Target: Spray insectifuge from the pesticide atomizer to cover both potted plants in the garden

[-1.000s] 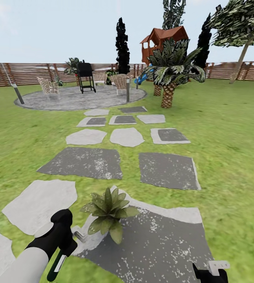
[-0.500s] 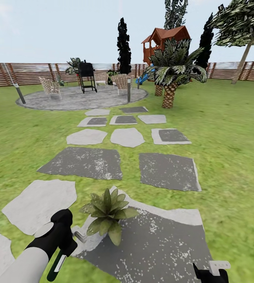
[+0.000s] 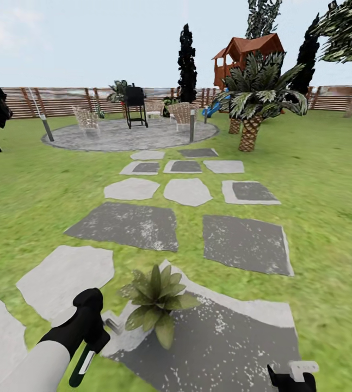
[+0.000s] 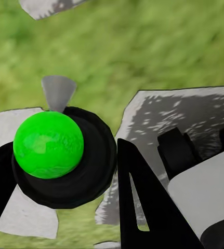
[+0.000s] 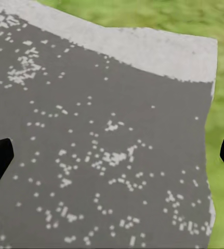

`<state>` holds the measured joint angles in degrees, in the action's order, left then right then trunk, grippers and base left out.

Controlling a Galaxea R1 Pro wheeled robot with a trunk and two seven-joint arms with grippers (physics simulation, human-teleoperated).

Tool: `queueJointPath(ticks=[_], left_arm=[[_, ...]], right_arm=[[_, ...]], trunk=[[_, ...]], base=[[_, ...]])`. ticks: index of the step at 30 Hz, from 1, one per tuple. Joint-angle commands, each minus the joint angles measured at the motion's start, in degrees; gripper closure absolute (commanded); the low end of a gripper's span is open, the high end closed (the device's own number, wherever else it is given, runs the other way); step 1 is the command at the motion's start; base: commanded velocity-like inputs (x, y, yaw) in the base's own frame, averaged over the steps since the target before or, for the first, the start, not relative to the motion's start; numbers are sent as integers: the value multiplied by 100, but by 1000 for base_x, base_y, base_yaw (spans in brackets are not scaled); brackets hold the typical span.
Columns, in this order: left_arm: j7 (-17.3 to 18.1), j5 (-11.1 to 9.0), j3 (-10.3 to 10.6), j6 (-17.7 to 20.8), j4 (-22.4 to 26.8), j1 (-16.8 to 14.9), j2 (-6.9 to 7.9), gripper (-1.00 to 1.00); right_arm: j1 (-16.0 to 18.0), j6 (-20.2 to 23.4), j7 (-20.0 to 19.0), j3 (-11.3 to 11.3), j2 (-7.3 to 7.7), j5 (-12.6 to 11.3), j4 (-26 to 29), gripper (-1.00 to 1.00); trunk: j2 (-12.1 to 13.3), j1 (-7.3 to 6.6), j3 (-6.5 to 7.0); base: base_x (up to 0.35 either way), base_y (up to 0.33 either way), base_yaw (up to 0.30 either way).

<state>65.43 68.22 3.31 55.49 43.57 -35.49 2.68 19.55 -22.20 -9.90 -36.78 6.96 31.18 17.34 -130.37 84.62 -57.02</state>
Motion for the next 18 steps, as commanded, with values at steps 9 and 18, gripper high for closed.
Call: queueJointPath(ticks=[9,18], left_arm=[[57,51,21,32,6,-3,-17,100],[57,51,27,32,6,-10,-14,100]], right_arm=[[5,-22,-39,-58,7,23,-3,-100],[5,-22,-39,-49,-1,21,-3,-100]], trunk=[[-2,1,-5],[-2,1,-5]], base=[[80,-249,5],[1,-273,82]])
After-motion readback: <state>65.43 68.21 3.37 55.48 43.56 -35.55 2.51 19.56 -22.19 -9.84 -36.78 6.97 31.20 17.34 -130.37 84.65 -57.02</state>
